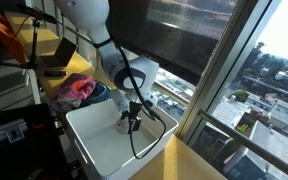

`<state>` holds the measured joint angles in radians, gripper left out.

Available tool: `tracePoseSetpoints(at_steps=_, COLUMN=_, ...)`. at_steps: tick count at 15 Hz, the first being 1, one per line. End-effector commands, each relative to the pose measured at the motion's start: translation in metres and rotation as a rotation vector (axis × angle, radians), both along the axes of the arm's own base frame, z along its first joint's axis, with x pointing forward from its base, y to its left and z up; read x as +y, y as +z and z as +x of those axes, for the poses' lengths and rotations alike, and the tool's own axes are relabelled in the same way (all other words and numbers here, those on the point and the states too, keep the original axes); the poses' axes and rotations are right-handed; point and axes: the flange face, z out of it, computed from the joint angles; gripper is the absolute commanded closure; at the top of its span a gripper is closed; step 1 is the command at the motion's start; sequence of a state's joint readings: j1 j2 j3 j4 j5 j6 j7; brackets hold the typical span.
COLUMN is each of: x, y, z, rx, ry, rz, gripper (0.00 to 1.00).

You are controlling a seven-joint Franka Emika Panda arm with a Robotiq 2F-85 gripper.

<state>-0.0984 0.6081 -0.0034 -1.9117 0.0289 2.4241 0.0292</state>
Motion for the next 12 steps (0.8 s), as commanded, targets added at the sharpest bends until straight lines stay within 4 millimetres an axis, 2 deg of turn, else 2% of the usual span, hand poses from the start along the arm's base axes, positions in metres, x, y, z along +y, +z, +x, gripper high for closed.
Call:
tracePoseSetpoints(at_steps=1, x=0.002, y=-0.029, z=-0.008, rx=-0.008, ry=-0.018, rz=0.046, gripper=0.0)
tracePoseSetpoints(at_steps=5, x=-0.005, y=-0.054, z=-0.013, rx=-0.025, ry=-0.018, rz=0.054, gripper=0.0)
tracePoseSetpoints(at_steps=8, x=-0.012, y=-0.065, z=-0.014, rx=-0.043, ry=-0.006, rz=0.044, gripper=0.0)
tracePoseSetpoints(at_steps=9, x=-0.014, y=-0.066, z=-0.014, rx=-0.047, ry=-0.005, rz=0.041, gripper=0.16)
tracePoseSetpoints(at_steps=12, x=-0.016, y=-0.067, z=-0.016, rx=-0.055, ry=0.003, rz=0.035, gripper=0.41)
